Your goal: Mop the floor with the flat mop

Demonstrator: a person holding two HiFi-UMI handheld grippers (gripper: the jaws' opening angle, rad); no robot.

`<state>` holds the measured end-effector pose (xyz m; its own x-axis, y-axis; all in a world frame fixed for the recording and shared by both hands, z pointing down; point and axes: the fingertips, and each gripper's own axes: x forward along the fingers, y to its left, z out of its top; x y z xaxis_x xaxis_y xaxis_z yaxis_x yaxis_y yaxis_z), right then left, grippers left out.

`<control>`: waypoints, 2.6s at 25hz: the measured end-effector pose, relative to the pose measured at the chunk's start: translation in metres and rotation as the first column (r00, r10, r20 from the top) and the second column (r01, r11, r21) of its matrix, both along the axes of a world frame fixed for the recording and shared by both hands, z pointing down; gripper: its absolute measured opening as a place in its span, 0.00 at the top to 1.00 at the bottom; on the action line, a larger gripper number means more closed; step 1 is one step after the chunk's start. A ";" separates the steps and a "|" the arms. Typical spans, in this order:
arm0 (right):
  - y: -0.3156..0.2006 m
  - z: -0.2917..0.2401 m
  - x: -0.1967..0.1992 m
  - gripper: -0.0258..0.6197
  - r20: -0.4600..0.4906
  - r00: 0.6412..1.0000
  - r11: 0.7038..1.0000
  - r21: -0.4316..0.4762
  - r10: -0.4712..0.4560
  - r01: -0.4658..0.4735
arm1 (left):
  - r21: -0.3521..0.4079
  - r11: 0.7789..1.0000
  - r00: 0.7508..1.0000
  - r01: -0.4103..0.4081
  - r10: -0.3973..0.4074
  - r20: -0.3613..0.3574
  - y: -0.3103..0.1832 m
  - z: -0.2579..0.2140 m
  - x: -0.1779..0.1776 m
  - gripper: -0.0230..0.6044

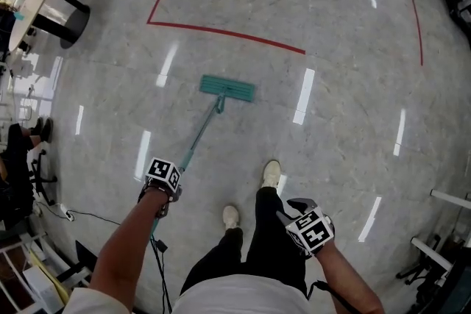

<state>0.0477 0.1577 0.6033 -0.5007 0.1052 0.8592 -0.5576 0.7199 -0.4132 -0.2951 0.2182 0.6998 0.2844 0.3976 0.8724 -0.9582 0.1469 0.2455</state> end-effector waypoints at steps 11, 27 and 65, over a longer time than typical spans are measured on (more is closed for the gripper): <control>-0.020 0.001 0.013 0.71 -0.017 1.000 1.000 -0.025 0.013 -0.014 | -0.005 1.000 1.000 -0.017 0.017 0.017 -0.043 0.004 -0.009 0.89; -0.057 0.007 0.027 0.71 -0.016 1.000 0.999 -0.047 0.026 -0.027 | 0.012 0.999 0.998 -0.047 0.047 0.040 -0.155 0.008 -0.010 0.89; -0.068 0.013 0.045 0.71 -0.029 0.997 0.996 -0.044 0.071 -0.072 | 0.129 0.991 1.000 0.026 -0.026 -0.004 -0.249 -0.002 0.030 0.89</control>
